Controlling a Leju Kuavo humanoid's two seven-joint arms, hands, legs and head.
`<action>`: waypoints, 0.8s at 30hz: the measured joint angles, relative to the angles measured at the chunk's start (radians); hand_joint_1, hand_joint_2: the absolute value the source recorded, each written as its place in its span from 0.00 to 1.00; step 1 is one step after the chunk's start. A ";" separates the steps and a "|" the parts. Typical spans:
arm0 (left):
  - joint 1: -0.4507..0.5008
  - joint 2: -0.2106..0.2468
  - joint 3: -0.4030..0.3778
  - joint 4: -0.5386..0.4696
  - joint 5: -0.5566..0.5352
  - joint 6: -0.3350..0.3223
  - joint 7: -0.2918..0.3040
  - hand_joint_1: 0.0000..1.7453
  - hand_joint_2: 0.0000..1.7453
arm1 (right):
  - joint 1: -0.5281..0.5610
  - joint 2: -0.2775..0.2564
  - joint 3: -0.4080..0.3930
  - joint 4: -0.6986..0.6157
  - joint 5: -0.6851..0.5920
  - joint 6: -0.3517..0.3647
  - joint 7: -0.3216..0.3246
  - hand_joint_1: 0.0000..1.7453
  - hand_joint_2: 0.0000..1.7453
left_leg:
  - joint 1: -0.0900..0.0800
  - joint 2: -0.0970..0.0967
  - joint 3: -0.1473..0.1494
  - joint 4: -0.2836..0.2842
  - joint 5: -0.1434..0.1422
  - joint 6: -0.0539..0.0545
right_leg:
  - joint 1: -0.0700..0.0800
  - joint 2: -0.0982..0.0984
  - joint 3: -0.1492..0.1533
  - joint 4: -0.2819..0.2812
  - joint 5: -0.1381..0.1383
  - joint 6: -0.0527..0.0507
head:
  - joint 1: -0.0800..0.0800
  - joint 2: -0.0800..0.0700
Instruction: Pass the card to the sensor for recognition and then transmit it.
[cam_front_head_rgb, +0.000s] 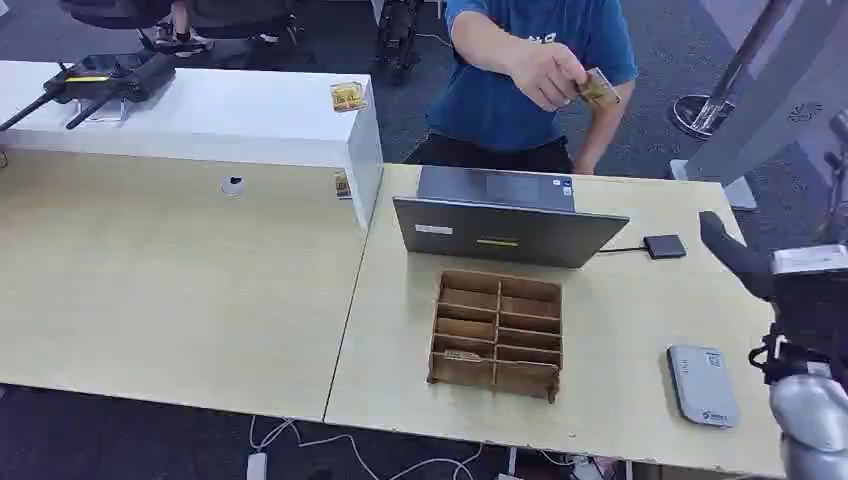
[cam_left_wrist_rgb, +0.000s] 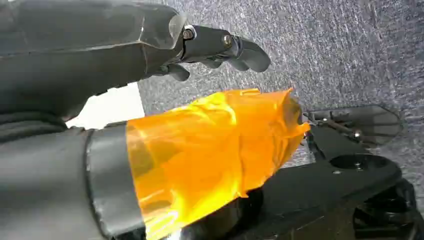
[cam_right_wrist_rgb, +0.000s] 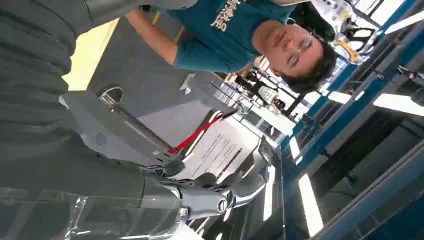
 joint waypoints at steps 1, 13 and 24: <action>-0.001 0.000 -0.001 0.000 -0.004 -0.003 0.006 0.00 0.00 | -0.015 0.001 0.017 0.016 0.014 -0.006 0.006 0.00 1.00 | 0.000 -0.001 0.000 0.000 0.000 0.000 | 0.000 -0.001 0.000 0.000 0.000 0.000 | 0.001 0.000; -0.002 0.005 -0.019 0.000 -0.023 -0.018 0.019 0.00 0.00 | -0.118 0.011 0.144 0.162 0.176 -0.013 0.084 0.00 1.00 | 0.000 -0.002 -0.002 0.000 0.000 0.000 | 0.000 -0.001 -0.001 0.000 0.000 0.000 | 0.000 0.000; -0.002 0.006 -0.019 0.000 -0.030 -0.026 0.032 0.00 0.00 | -0.177 0.014 0.194 0.222 0.295 0.010 0.137 0.00 1.00 | 0.000 -0.002 -0.002 0.000 0.000 0.000 | 0.000 -0.002 -0.001 0.000 0.000 0.000 | 0.000 0.000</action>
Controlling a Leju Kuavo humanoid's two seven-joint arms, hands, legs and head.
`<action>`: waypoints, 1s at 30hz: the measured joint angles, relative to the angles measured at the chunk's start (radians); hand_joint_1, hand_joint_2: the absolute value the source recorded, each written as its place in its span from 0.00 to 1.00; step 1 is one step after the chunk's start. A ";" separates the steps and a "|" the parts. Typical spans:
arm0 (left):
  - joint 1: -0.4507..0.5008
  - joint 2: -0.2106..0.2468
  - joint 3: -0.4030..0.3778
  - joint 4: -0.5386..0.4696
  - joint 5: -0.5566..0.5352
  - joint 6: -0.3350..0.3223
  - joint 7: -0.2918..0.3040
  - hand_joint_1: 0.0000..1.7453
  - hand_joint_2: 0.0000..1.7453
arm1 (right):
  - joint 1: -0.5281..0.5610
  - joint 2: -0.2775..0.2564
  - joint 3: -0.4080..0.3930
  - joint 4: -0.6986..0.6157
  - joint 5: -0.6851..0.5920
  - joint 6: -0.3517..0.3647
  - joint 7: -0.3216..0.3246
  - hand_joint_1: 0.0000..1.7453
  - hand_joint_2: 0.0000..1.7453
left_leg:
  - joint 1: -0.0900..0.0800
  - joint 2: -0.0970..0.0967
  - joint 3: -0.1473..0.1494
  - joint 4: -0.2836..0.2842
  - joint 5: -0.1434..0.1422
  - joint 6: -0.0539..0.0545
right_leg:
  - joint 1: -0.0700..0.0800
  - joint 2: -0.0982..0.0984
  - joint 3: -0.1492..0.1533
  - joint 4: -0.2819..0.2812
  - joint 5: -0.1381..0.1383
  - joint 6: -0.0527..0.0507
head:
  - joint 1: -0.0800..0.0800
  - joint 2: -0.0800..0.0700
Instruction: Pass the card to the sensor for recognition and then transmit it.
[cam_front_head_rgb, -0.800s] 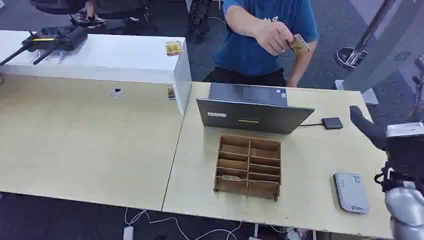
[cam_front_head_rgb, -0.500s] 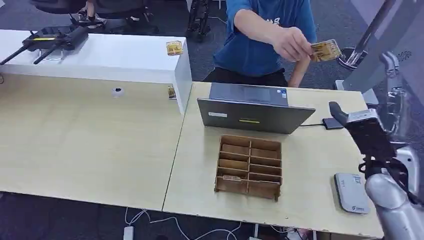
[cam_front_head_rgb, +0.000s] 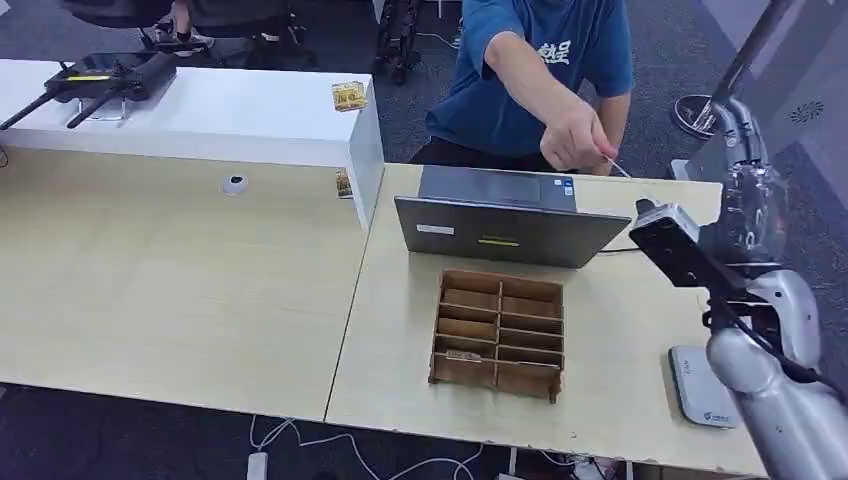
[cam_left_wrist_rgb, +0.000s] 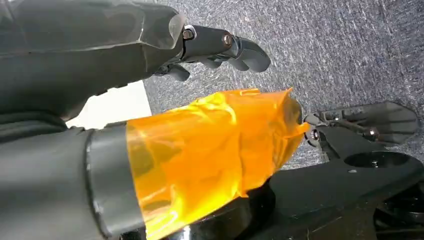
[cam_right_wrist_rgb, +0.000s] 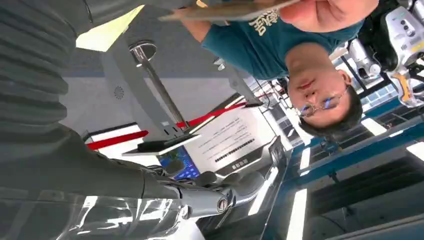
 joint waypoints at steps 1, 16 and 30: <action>0.000 0.000 0.000 0.000 0.000 0.000 0.000 0.00 0.00 | -0.006 0.000 0.003 0.004 0.001 0.003 0.003 0.00 1.00 | 0.000 0.000 0.000 0.000 0.000 0.000 | 0.000 0.000 0.000 0.000 0.000 0.000 | 0.000 0.000; 0.000 0.000 0.000 0.000 0.007 -0.003 -0.003 0.00 0.00 | -0.009 0.027 0.026 0.018 -0.056 -0.032 -0.022 0.00 1.00 | 0.000 0.000 0.000 0.000 0.000 0.000 | 0.000 0.000 0.000 0.000 0.000 0.000 | 0.000 0.000; 0.003 0.000 0.000 0.000 0.023 -0.003 -0.017 0.00 0.00 | 0.034 -0.016 -0.029 -0.003 -0.132 -0.026 -0.041 0.00 1.00 | 0.000 0.000 0.000 0.001 0.000 0.000 | 0.000 0.000 -0.001 0.000 0.000 0.000 | 0.000 0.000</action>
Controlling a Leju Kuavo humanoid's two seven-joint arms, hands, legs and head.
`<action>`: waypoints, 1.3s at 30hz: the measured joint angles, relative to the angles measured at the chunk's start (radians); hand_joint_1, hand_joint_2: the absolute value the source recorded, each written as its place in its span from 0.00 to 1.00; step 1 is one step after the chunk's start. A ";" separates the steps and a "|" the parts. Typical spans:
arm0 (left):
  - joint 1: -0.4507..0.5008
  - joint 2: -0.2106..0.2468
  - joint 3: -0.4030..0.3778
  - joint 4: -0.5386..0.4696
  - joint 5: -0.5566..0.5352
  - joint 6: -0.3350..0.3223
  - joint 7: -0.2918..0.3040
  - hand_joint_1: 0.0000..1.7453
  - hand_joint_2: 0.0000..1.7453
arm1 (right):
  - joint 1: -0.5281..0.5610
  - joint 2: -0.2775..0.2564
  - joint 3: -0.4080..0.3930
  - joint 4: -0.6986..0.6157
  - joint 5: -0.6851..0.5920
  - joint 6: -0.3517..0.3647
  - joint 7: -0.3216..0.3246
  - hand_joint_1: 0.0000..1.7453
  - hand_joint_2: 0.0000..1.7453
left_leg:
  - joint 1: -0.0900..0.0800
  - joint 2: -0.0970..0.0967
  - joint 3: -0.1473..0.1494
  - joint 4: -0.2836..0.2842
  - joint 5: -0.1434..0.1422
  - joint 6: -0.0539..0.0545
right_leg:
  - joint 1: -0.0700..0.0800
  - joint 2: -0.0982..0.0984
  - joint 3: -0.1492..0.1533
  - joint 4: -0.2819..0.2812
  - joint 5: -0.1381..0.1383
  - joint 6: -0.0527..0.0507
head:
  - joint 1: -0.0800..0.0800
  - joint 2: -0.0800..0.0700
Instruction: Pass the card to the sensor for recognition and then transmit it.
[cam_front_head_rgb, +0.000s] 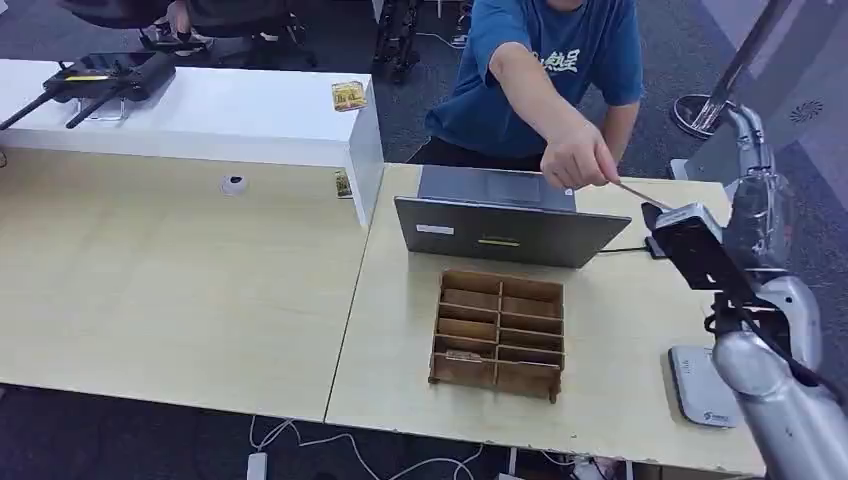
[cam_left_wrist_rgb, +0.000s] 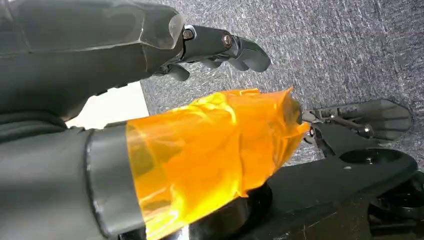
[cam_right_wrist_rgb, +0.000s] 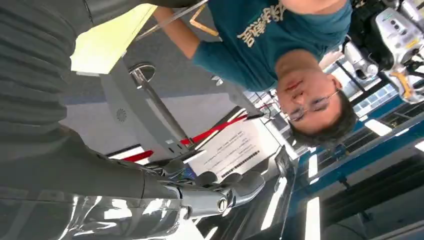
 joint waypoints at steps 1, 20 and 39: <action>0.000 0.000 0.000 0.000 0.000 0.000 0.000 0.00 0.00 | 0.005 -0.008 -0.008 -0.003 -0.002 0.001 0.000 0.00 1.00 | 0.000 0.000 0.000 0.000 0.000 0.000 | 0.000 0.000 0.000 0.000 0.000 0.000 | 0.000 0.000; 0.000 0.000 0.000 0.000 -0.003 0.001 -0.001 0.00 0.00 | 0.031 -0.040 -0.041 -0.016 -0.003 0.016 -0.001 0.00 1.00 | 0.000 0.000 0.000 0.000 0.000 0.000 | 0.000 0.000 0.000 0.000 0.000 0.000 | 0.000 0.000; 0.000 0.000 0.000 0.000 -0.006 0.000 -0.006 0.00 0.00 | 0.049 -0.040 -0.041 -0.022 0.025 0.004 -0.021 1.00 1.00 | 0.000 0.000 0.000 0.000 0.000 0.000 | 0.000 0.000 0.000 0.000 0.000 0.000 | 0.000 0.000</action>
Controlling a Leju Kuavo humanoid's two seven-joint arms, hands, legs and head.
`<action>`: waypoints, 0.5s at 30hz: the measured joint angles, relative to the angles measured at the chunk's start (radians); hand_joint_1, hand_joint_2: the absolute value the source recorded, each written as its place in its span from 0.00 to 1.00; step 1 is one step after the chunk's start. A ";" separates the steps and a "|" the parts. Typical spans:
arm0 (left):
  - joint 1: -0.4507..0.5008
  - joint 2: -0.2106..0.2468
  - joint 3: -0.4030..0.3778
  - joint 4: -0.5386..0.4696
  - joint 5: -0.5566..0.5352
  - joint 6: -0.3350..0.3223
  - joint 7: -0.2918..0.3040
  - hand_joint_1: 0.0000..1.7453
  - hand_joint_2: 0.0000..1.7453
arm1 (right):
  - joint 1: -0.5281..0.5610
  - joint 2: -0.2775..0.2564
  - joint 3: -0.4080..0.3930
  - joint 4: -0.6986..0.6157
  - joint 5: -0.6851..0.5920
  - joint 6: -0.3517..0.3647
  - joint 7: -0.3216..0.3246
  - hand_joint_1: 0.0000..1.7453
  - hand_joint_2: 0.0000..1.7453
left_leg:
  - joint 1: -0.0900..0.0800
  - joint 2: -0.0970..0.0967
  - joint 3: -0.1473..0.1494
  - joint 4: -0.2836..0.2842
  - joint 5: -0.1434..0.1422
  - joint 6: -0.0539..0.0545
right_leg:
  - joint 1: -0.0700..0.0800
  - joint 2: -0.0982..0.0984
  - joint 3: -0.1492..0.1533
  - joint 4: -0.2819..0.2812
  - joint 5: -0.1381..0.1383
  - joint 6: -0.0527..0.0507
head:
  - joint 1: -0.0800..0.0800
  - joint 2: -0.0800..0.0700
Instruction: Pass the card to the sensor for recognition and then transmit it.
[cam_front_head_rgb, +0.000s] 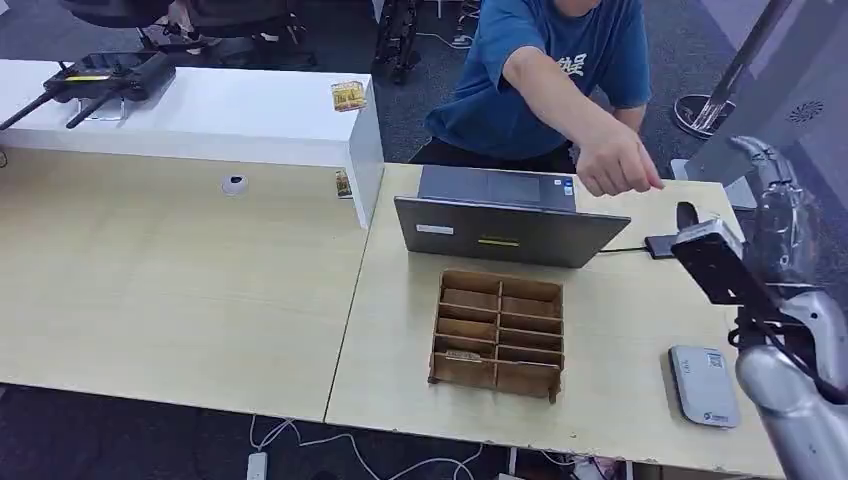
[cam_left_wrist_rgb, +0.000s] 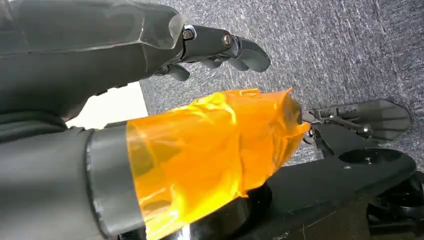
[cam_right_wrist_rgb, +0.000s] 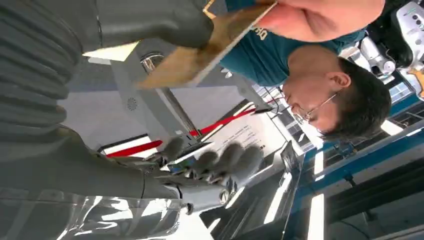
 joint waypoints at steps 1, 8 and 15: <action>0.000 0.000 0.000 0.000 0.000 0.000 -0.001 0.00 0.00 | 0.001 0.000 0.000 0.000 0.001 -0.003 -0.001 1.00 1.00 | 0.000 0.000 0.000 0.000 0.000 0.000 | 0.000 0.000 0.000 0.000 0.000 0.000 | 0.000 0.000; 0.000 0.000 0.001 0.000 0.000 0.000 -0.003 0.00 0.00 | 0.014 0.000 -0.005 -0.005 0.000 -0.012 -0.008 1.00 1.00 | 0.000 0.000 0.000 0.000 0.000 0.000 | 0.000 0.000 0.000 0.000 0.000 0.000 | 0.000 0.000; 0.000 0.000 0.002 0.000 -0.001 -0.003 -0.006 0.00 0.00 | 0.025 0.001 -0.015 -0.010 -0.002 -0.017 -0.017 1.00 1.00 | 0.000 0.000 0.000 0.000 0.000 0.000 | 0.000 0.000 0.000 0.000 0.000 0.000 | 0.000 0.000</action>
